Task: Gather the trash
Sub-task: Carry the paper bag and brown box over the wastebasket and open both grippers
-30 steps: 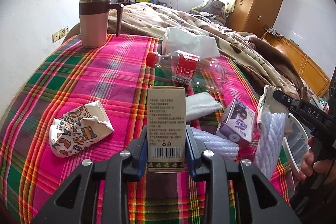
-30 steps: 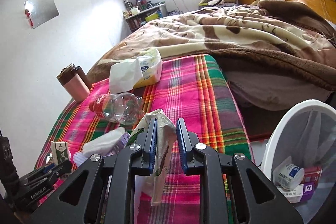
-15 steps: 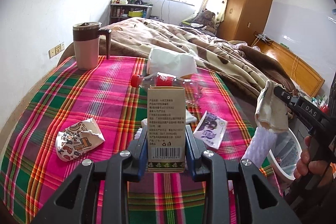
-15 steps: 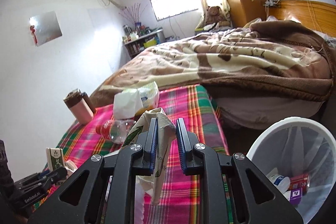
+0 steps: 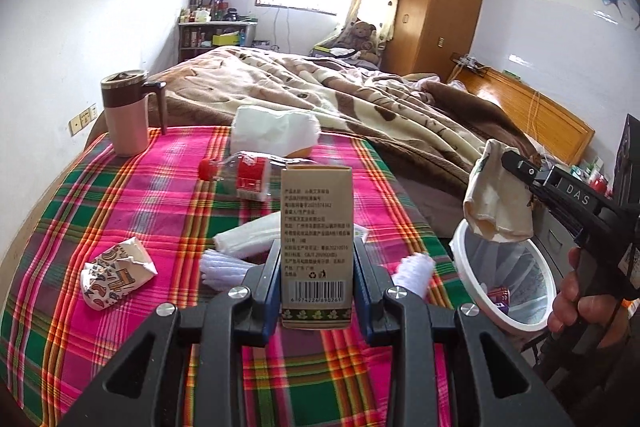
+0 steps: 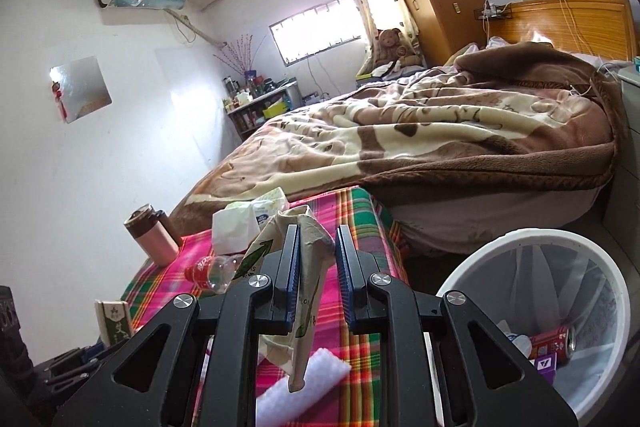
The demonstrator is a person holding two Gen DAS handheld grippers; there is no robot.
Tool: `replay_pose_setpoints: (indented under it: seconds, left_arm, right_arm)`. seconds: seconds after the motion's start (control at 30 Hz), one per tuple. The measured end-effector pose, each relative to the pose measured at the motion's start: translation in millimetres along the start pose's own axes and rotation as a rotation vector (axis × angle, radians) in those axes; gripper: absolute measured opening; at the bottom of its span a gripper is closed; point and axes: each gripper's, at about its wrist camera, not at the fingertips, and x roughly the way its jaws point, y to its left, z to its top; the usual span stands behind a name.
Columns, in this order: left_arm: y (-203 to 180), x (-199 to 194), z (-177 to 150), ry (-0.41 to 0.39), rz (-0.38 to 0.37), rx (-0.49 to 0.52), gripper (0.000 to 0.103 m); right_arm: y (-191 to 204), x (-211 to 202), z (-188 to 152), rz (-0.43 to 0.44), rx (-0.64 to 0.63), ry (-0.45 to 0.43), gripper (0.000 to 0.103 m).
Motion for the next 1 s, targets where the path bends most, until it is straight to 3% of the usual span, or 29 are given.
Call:
replay_pose_setpoints:
  seconds: [0.53,1.0]
  left_arm:
    - [-87.5,5.5,4.5,-0.007,-0.132,0.126,0.032]
    - [-163.6,37.5,0.9,0.049,-0.255,0.225,0.032]
  right_arm:
    - [-46.3,-50.6,4.0,-0.107,0.013,-0.041,0.018]
    - [-100.6,-69.9,0.9,-0.248,0.05,-0.023,0.018]
